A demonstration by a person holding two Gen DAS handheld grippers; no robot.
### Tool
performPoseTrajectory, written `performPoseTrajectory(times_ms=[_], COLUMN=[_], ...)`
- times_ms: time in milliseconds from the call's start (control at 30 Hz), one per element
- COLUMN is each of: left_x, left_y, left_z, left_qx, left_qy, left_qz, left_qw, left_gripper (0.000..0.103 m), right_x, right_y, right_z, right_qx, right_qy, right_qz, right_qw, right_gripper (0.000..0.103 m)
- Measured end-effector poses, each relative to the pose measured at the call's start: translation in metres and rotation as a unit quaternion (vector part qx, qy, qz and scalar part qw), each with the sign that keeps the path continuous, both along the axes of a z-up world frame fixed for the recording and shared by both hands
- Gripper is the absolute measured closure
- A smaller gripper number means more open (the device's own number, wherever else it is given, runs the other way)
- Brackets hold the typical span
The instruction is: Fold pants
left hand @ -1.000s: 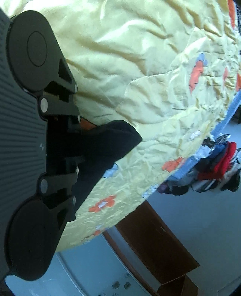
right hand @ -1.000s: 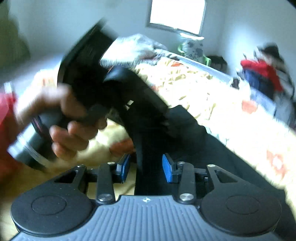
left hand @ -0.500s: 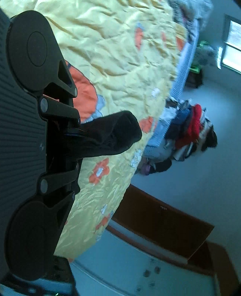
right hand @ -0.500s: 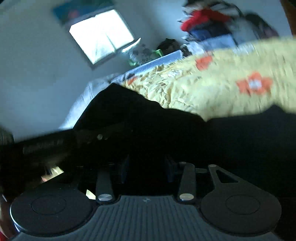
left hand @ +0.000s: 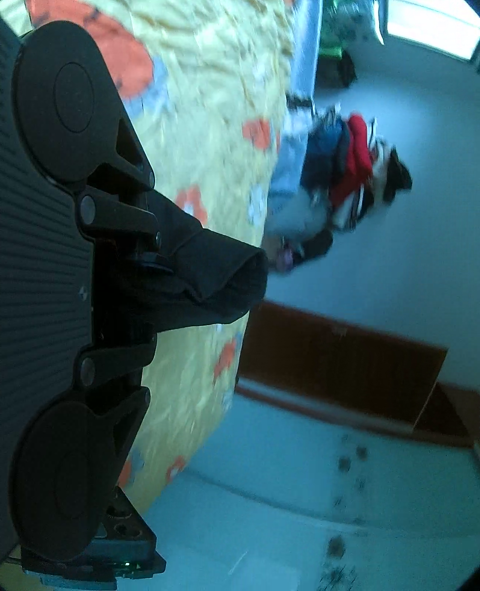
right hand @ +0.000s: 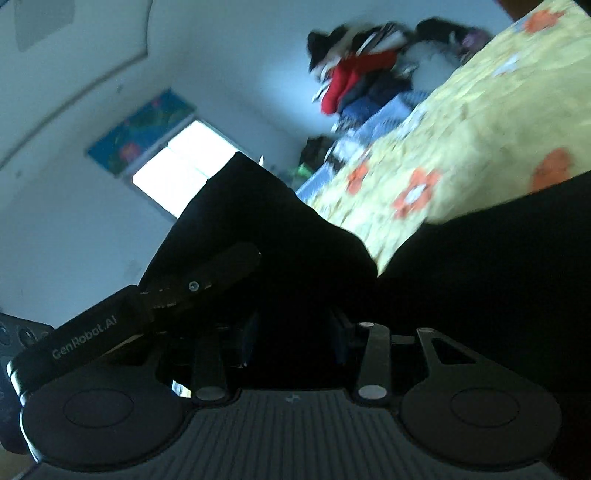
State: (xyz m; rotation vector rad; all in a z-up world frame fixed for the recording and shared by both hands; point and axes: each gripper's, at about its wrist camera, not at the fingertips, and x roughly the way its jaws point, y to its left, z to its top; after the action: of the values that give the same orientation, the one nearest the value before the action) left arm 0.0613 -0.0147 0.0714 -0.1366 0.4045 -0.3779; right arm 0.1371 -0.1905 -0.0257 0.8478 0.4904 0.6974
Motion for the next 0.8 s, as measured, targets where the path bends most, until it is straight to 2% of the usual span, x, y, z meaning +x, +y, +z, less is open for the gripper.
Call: performPoseTrajectory(times_ms=[300,467,633,700,800], left_x=[0.02,0.026,0.026,0.034,0.044], left_y=[-0.11,-0.159,-0.191,-0.198,-0.194], left_z=[-0.017,-0.04,-0.057,-0.066,-0.075], left_qx=[0.017,0.024,0.034,0.024,-0.01], left_qy=[0.016,0.036,0.055,0.083,0.137], left_qz=[-0.096,-0.132,-0.165,-0.176,-0.185], left_qw=[0.9951,0.9903,0.9842,0.9806,0.9731], left_gripper=[0.083,0.083,0.08,0.059,0.033], right_x=[-0.038,-0.044,-0.052,-0.057,-0.071], right_y=[-0.104,-0.138,-0.161,-0.17,-0.183], right_z=[-0.012,-0.027,-0.041,-0.045,-0.042], right_qx=[0.011,0.0,-0.005,-0.02,-0.055], right_qy=[0.017,0.046,0.07,0.089,0.089], right_qz=[-0.101,-0.144,-0.172,-0.186,-0.208], right_qw=[0.995,0.989,0.983,0.978,0.972], right_gripper=[0.062,0.062,0.062,0.061,0.061])
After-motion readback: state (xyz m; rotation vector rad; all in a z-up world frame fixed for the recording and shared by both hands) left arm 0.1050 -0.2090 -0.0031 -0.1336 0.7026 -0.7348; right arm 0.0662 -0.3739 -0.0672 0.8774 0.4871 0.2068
